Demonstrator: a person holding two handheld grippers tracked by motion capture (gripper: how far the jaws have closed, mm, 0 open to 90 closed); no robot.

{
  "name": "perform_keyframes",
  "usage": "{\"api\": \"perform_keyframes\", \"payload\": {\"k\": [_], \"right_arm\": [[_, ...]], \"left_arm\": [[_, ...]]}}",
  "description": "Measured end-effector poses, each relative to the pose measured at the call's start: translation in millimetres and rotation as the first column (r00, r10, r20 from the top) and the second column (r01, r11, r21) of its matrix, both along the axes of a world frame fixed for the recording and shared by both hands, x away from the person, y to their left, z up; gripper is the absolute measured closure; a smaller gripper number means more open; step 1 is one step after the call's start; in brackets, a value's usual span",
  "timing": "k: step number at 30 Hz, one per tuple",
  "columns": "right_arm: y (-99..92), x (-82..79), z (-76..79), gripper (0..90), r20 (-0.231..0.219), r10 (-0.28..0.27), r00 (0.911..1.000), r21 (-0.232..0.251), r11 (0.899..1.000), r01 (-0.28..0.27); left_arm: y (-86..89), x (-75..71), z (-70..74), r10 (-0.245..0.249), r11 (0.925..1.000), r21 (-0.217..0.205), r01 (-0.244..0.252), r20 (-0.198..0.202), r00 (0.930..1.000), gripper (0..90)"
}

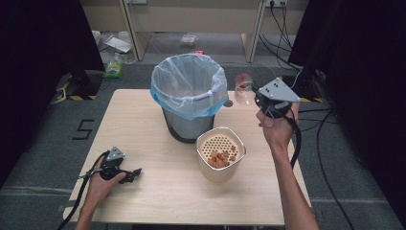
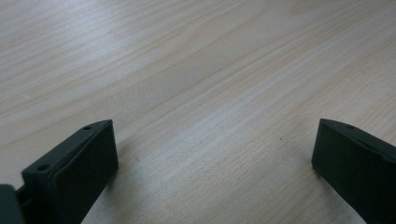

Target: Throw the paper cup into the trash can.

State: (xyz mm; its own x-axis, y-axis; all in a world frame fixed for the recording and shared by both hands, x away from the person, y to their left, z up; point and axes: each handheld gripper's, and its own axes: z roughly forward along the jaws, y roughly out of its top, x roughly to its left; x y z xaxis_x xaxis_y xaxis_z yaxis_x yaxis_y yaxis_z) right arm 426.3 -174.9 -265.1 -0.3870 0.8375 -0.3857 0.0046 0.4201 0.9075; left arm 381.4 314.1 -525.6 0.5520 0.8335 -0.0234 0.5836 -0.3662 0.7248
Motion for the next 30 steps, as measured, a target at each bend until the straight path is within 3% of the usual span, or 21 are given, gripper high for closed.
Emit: {"api": "perform_keyframes", "payload": {"k": [6,12,22,30], "right_arm": [[12.6,11.4,23.0,87.6,-0.001,0.031,0.9995,0.016,0.999,-0.031],[28.6,24.1,34.9,87.6,-0.021,0.065,0.9977,0.039,0.997,-0.064],[69.5,48.4,33.1,87.5,-0.081,0.134,0.9876,0.056,0.990,-0.130],[98.1,68.4,31.6,87.4,-0.121,0.155,0.9804,0.054,0.987,-0.150]], "left_arm": [[0.1,0.1,-0.1,-0.001,1.0000,-0.001,0.001,0.001,1.0000,0.0],[0.0,0.1,-0.1,0.000,1.0000,-0.001,0.000,0.002,1.0000,0.0],[0.1,0.1,-0.1,-0.001,1.0000,-0.001,0.001,0.001,1.0000,0.0],[0.1,0.1,-0.1,-0.001,1.0000,-0.001,0.001,0.001,1.0000,0.0]]}}
